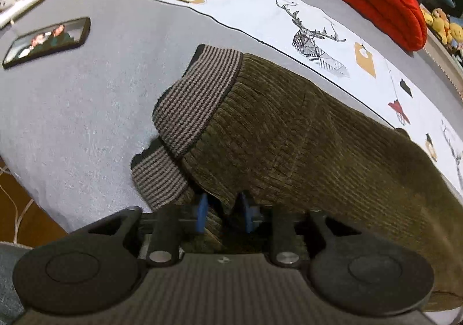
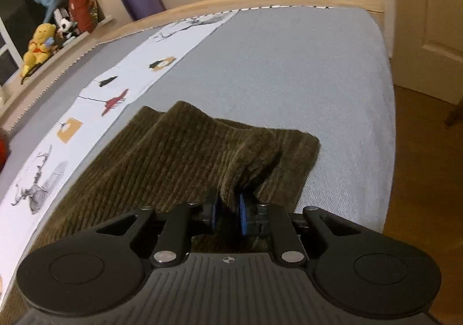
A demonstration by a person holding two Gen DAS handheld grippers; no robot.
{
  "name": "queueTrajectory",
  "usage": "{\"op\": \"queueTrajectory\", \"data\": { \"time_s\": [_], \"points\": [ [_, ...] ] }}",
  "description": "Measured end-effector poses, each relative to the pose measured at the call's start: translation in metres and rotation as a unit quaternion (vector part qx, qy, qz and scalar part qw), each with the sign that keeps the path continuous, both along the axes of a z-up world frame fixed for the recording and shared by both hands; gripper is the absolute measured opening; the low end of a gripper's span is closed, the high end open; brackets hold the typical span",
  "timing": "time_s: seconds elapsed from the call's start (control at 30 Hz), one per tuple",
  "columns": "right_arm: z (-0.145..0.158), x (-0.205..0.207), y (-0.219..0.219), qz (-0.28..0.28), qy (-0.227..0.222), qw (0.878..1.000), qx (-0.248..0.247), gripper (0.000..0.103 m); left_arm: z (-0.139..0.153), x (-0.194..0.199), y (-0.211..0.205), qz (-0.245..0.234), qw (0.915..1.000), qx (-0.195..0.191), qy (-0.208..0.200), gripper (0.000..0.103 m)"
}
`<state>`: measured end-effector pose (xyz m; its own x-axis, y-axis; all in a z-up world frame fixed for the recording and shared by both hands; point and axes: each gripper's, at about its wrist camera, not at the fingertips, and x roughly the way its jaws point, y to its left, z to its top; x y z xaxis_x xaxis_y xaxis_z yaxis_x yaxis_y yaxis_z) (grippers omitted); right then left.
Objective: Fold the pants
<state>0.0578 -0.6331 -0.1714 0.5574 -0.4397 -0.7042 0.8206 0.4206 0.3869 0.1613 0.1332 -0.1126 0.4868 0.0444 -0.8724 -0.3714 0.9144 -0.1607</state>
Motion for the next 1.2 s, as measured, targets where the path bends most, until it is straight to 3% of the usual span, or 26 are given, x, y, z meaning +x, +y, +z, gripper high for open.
{"op": "queueTrajectory", "data": {
  "time_s": [0.1,0.3,0.37,0.4,0.53,0.67,0.8,1.2],
  "points": [
    [0.000,-0.007,-0.007,-0.022,-0.028,0.999,0.029,0.016,0.000,-0.002,0.003,-0.001,0.9999,-0.010,-0.004,0.037],
    [-0.002,-0.001,-0.006,-0.017,-0.024,0.999,0.025,0.016,0.002,-0.003,0.002,-0.001,0.9997,-0.022,-0.010,0.054],
    [-0.002,-0.001,-0.005,-0.017,-0.023,0.999,0.024,0.016,0.005,-0.003,0.001,-0.016,0.9986,-0.047,-0.017,0.085],
    [-0.002,0.000,-0.005,-0.017,-0.023,0.999,0.023,0.016,0.006,-0.005,-0.001,-0.020,0.9981,-0.053,-0.023,0.089],
    [-0.002,-0.003,-0.005,-0.016,-0.026,0.999,0.025,0.016,0.015,-0.010,-0.014,-0.035,0.9986,0.000,-0.041,0.090],
    [-0.003,-0.006,-0.008,-0.019,-0.037,0.999,0.035,0.016,0.015,-0.011,-0.015,-0.049,0.9974,-0.030,-0.044,0.090],
    [-0.005,-0.010,-0.011,-0.031,-0.052,0.997,0.051,0.017,0.017,-0.011,-0.019,-0.053,0.9971,-0.023,-0.049,0.090],
    [-0.004,-0.006,-0.007,-0.022,-0.040,0.998,0.037,0.017,0.015,-0.008,-0.022,-0.051,0.9975,-0.017,-0.045,0.090]
  ]
}}
